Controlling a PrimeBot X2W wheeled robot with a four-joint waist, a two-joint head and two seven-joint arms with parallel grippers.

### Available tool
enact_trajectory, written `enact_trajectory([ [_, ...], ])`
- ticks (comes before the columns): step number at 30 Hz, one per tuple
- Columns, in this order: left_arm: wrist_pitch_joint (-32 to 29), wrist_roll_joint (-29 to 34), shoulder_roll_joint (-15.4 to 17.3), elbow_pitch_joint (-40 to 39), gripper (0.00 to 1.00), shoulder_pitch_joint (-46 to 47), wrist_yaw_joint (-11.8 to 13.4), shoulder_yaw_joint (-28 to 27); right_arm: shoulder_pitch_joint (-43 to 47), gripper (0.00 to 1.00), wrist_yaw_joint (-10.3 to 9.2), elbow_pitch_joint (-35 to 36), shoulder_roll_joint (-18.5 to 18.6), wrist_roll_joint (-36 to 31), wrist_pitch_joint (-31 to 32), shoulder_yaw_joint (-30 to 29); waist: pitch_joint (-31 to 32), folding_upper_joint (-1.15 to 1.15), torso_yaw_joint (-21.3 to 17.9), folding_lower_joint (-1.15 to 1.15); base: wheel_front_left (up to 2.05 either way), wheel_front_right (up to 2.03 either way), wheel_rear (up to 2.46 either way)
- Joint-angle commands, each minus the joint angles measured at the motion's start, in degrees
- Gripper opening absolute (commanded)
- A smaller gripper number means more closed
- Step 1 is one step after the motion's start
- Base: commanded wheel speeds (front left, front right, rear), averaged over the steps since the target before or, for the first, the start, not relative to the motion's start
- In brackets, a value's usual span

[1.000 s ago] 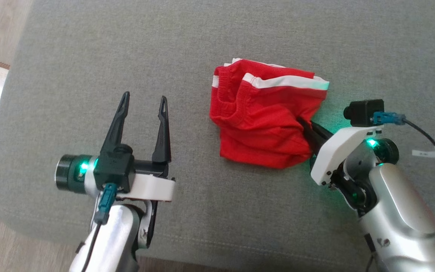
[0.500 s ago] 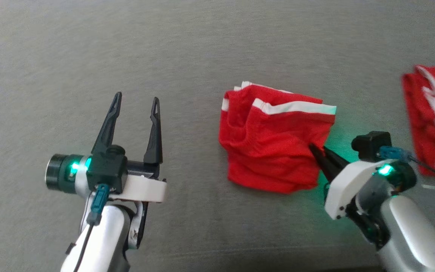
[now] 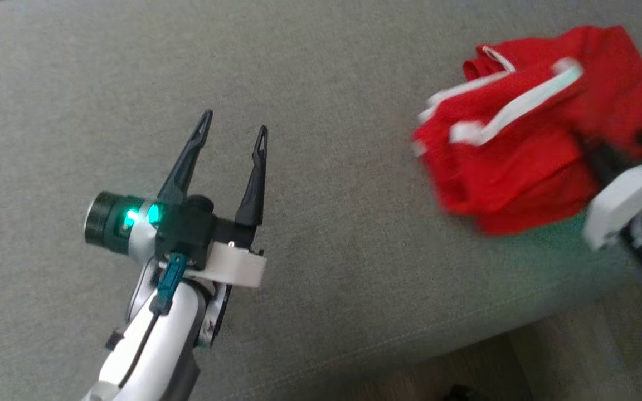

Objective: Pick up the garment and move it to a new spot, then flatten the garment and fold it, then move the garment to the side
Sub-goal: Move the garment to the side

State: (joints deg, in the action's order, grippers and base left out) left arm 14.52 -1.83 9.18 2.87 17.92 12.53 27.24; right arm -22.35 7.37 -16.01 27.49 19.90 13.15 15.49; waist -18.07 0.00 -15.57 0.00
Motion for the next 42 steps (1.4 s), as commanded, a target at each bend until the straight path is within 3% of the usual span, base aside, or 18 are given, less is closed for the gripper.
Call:
enact_trajectory([
  [1,-0.5,1.0,1.0,-1.8,1.0,2.4,-0.3,-1.3,-3.2,0.0,0.12,0.2,3.6,-1.1,-1.9,-1.4,-2.2,0.0,-0.8,0.0,0.0,0.0,0.0],
  [8,-0.7,2.0,0.6,-1.9,1.0,5.4,-1.3,0.4,-7.9,0.0,0.12,-5.8,7.0,-2.8,-3.5,-6.5,-5.3,0.0,-0.2,0.0,0.0,0.0,0.0],
  [25,-0.1,4.2,-1.4,-0.3,1.0,15.1,-3.9,4.5,-14.9,0.0,0.12,-20.3,6.0,-6.6,-10.9,-17.7,-12.5,0.0,3.1,0.0,0.0,0.0,0.0],
  [26,-0.1,4.1,-1.4,-0.1,1.0,15.3,-3.9,4.6,-15.0,0.25,0.12,-21.0,5.8,-6.9,-11.3,-18.2,-12.6,0.0,3.1,0.0,0.0,0.0,0.0],
  [27,0.0,4.1,-1.4,0.0,1.0,15.4,-4.0,4.7,-15.1,0.58,0.12,-21.7,5.6,-7.3,-12.1,-18.8,-12.6,0.0,3.1,0.0,0.0,0.0,0.0],
  [28,0.0,4.0,-1.4,0.2,1.0,15.5,-4.0,4.7,-15.2,1.0,0.12,-22.3,5.3,-7.8,-12.9,-19.4,-12.5,0.0,3.1,0.0,0.0,0.0,0.0],
  [35,0.3,2.3,-1.2,1.6,1.0,13.5,-3.2,4.2,-13.0,1.0,0.12,-23.3,2.7,-10.1,-20.6,-21.9,-8.9,0.0,3.8,0.0,0.0,0.0,0.0],
  [42,0.5,-0.5,-0.5,2.0,1.0,7.2,-0.6,2.3,-4.1,1.0,0.12,-12.2,-5.3,-9.9,-26.7,-22.3,-2.0,0.0,5.4,0.0,0.0,0.0,0.0],
])
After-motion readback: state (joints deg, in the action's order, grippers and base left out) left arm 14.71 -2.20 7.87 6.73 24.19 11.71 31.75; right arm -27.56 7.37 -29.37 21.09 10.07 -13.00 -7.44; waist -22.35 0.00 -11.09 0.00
